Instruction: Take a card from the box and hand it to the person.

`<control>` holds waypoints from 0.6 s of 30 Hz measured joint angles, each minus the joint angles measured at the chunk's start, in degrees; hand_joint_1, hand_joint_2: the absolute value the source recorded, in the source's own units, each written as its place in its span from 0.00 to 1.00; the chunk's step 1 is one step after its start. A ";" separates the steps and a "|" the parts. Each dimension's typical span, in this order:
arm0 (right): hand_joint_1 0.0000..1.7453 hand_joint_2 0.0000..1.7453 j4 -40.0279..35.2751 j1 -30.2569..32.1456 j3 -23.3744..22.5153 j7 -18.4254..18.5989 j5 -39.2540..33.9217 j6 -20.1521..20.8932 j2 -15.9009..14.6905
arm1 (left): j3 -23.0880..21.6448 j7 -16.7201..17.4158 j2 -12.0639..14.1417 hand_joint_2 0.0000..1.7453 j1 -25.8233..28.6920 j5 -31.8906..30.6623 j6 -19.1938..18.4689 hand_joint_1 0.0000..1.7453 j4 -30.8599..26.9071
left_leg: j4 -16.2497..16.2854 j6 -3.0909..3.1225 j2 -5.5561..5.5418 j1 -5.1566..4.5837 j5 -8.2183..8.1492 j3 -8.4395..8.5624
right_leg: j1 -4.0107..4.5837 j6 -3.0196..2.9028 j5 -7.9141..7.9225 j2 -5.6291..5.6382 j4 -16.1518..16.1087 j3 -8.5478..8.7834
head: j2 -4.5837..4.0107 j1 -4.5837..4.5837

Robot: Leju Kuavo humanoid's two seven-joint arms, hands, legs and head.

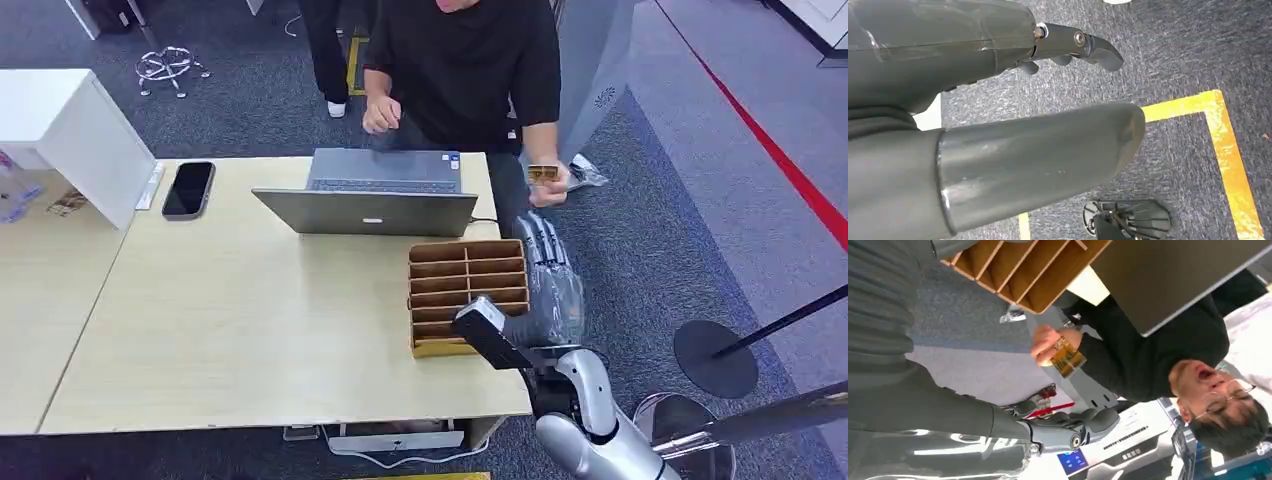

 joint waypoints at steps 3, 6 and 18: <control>0.00 1.00 0.44 0.01 0.15 0.79 1.86 1.18 0.44 | 0.00 0.37 -0.09 0.00 0.01 0.00 0.50 0.00 0.00 | 0.00 0.00 0.00 0.00 0.00 0.00 | 0.00 0.00 0.00 -0.01 0.00 0.00 | 0.00 0.00; 0.00 1.00 0.99 0.02 0.17 1.29 2.54 1.71 0.92 | 0.00 0.39 -0.15 0.00 0.00 -0.02 0.55 0.00 0.00 | 0.00 0.00 0.00 0.00 0.00 0.00 | 0.00 0.00 0.00 -0.01 0.00 0.00 | 0.00 0.02; 0.00 1.00 3.32 0.01 0.20 2.12 3.41 2.14 2.03 | 0.00 0.72 -0.22 0.00 0.00 -0.02 0.55 0.00 0.00 | 0.00 0.00 0.00 0.00 0.00 0.00 | 0.00 0.00 0.00 -0.01 0.00 0.00 | 0.00 0.02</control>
